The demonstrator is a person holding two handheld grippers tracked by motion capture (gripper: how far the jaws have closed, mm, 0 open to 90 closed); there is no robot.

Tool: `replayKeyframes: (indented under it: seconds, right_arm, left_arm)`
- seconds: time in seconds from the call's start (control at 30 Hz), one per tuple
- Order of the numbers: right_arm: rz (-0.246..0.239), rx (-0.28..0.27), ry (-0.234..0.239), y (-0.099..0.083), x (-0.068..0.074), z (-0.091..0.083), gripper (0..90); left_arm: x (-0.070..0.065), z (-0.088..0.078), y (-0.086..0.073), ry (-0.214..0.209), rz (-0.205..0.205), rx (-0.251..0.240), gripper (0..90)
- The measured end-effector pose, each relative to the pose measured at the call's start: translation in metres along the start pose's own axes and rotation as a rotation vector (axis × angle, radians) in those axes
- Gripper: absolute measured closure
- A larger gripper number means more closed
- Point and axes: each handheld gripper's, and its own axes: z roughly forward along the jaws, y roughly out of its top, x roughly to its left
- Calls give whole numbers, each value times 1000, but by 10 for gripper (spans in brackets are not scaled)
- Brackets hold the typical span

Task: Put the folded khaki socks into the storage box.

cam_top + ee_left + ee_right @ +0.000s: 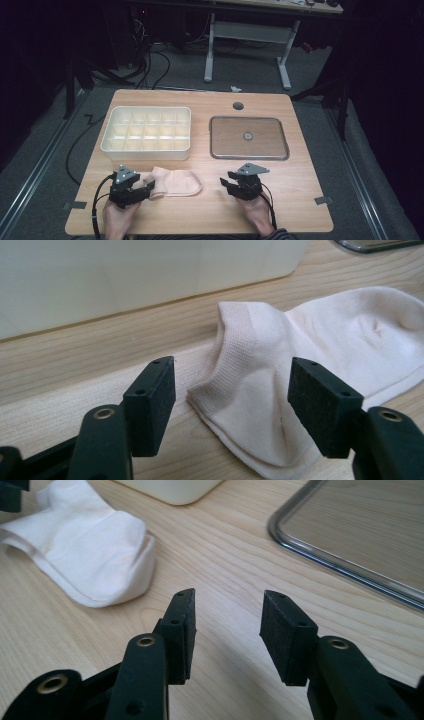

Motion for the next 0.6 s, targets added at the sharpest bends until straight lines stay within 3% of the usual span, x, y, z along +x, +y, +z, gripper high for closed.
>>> replayKeyframes:
  seconds: [0.23,0.6]
  right_arm:
    - [-50,3,46,9,20,12,577]
    - [-86,8,88,18,42,28,576]
  left_arm:
    - [-2,5,-3,9,-7,12,381]
    - [-3,8,-4,19,0,22,403]
